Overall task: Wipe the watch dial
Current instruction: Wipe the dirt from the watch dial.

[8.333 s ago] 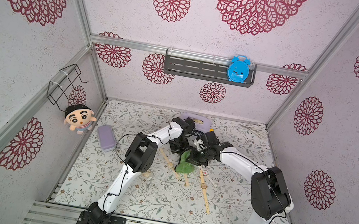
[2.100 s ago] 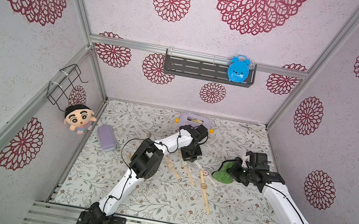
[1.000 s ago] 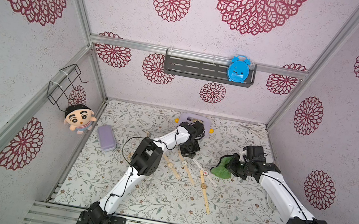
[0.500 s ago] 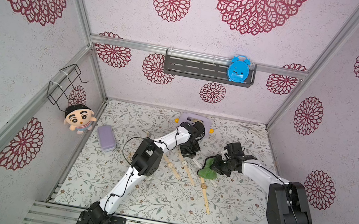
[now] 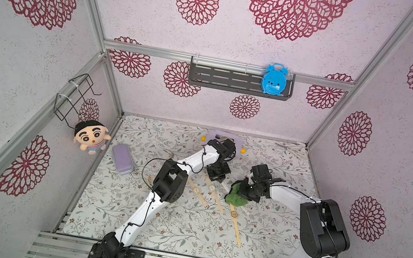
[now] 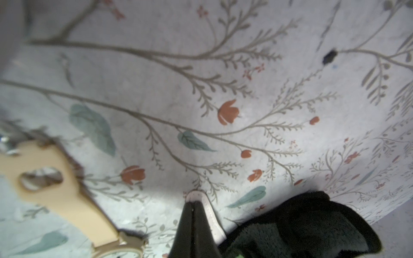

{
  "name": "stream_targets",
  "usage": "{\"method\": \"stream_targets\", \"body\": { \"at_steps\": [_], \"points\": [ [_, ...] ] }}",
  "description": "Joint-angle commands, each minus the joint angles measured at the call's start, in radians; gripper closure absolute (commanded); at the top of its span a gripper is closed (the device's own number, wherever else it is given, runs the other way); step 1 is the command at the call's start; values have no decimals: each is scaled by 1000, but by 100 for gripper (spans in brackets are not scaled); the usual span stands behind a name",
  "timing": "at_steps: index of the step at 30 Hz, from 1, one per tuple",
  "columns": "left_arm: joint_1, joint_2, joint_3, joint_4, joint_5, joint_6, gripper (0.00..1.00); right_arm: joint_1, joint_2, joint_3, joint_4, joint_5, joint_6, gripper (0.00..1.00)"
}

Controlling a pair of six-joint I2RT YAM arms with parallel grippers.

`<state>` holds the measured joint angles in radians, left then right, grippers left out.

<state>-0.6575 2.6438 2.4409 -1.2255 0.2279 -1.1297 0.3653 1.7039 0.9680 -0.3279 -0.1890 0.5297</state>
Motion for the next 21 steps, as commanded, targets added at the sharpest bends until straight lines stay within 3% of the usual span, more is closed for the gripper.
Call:
{"method": "stream_targets", "body": {
  "at_steps": [1, 11, 16, 21],
  "points": [
    [30, 64, -12, -107, -74, -21, 100, 1, 9, -54, -164, 209, -47, 100],
    [35, 74, -10, -109, -65, -7, 100, -2, -62, 12, -318, 425, -57, 100],
    [36, 73, -6, -111, -75, -1, 100, -3, -143, 51, -318, 337, -66, 100],
    [35, 70, -6, -107, -78, -2, 100, -5, -251, -1, -218, 92, -74, 100]
  ]
}}
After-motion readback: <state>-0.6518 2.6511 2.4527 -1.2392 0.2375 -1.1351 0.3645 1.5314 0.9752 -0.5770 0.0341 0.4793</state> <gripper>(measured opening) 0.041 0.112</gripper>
